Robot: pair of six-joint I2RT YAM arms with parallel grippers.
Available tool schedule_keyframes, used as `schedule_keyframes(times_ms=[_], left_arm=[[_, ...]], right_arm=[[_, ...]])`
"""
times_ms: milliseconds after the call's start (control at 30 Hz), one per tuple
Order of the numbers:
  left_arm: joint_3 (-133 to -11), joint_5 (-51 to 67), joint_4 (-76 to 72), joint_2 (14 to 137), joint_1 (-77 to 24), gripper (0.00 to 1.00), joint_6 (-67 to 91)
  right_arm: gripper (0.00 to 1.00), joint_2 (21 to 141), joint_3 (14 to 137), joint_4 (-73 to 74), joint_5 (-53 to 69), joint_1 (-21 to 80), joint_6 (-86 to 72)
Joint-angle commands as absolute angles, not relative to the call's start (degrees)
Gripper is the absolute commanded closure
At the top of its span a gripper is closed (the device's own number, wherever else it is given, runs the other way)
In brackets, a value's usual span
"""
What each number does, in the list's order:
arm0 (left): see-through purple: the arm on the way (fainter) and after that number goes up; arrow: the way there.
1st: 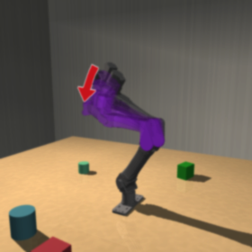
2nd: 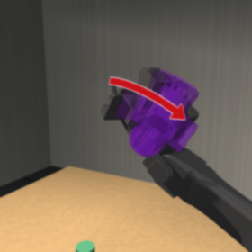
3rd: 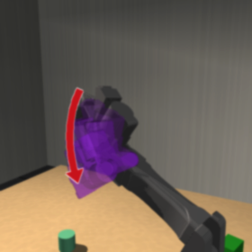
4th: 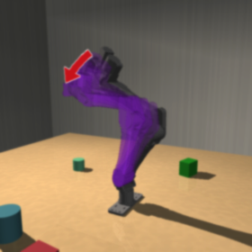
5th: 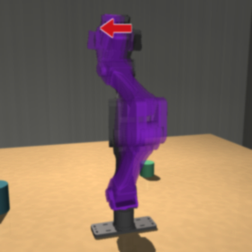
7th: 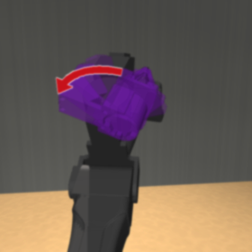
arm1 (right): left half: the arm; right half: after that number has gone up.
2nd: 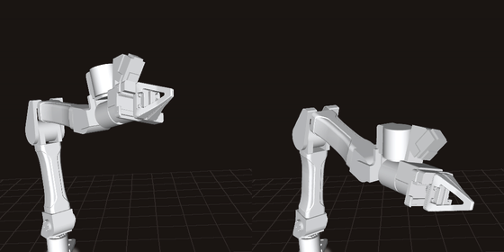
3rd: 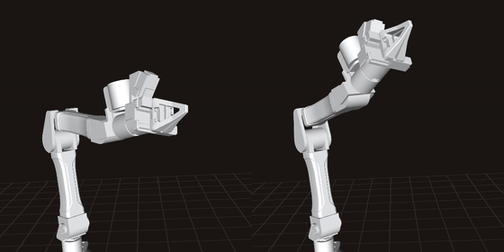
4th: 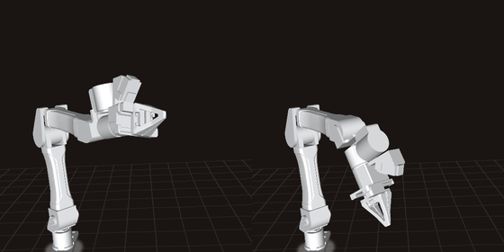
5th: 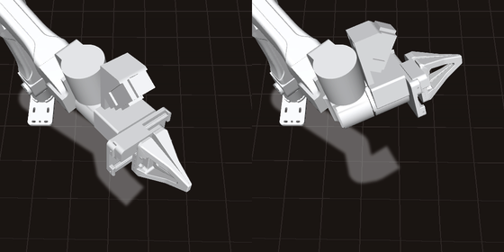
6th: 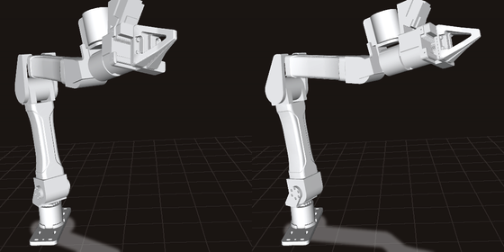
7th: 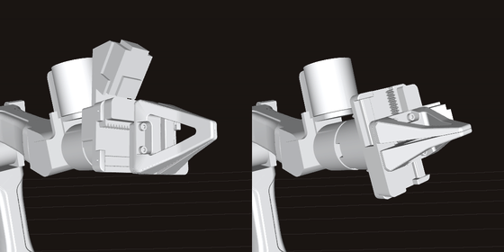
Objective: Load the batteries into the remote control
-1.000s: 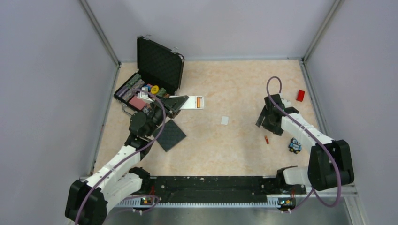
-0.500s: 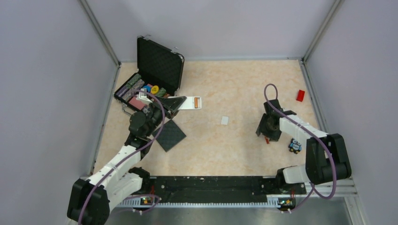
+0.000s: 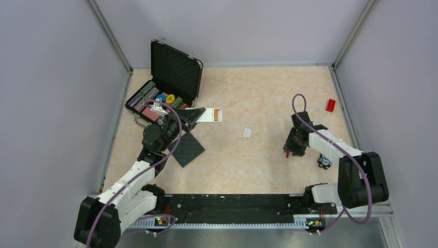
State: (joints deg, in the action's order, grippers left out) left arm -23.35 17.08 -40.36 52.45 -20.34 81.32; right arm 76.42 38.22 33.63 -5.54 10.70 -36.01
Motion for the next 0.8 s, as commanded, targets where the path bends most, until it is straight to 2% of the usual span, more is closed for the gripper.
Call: schedule_keyframes(times_ms=[0, 133, 267, 500, 767], left_arm=[[-22.5, 17.4, -44.5, 52.4, -20.1, 1.00, 81.8], [-22.1, 17.2, -44.5, 52.5, -20.1, 1.00, 82.0], [-21.6, 17.3, -44.2, 52.4, -20.1, 1.00, 82.2], [-21.4, 18.5, -41.7, 52.8, -20.1, 1.00, 81.4], [-25.0, 27.1, -36.8, 59.9, -20.9, 1.00, 76.9]], right_arm=[[0.60, 76.0, 35.5, 36.2, -1.8, 11.0, -35.9], [0.66, 75.6, 34.7, 36.6, -1.8, 11.9, -36.4], [0.80, 75.9, 34.2, 36.3, -2.9, 12.3, -36.5], [0.99, 77.5, 35.6, 35.8, -3.0, 13.6, -35.8], [1.00, 73.6, 45.7, 39.9, 12.2, 18.8, -35.9]])
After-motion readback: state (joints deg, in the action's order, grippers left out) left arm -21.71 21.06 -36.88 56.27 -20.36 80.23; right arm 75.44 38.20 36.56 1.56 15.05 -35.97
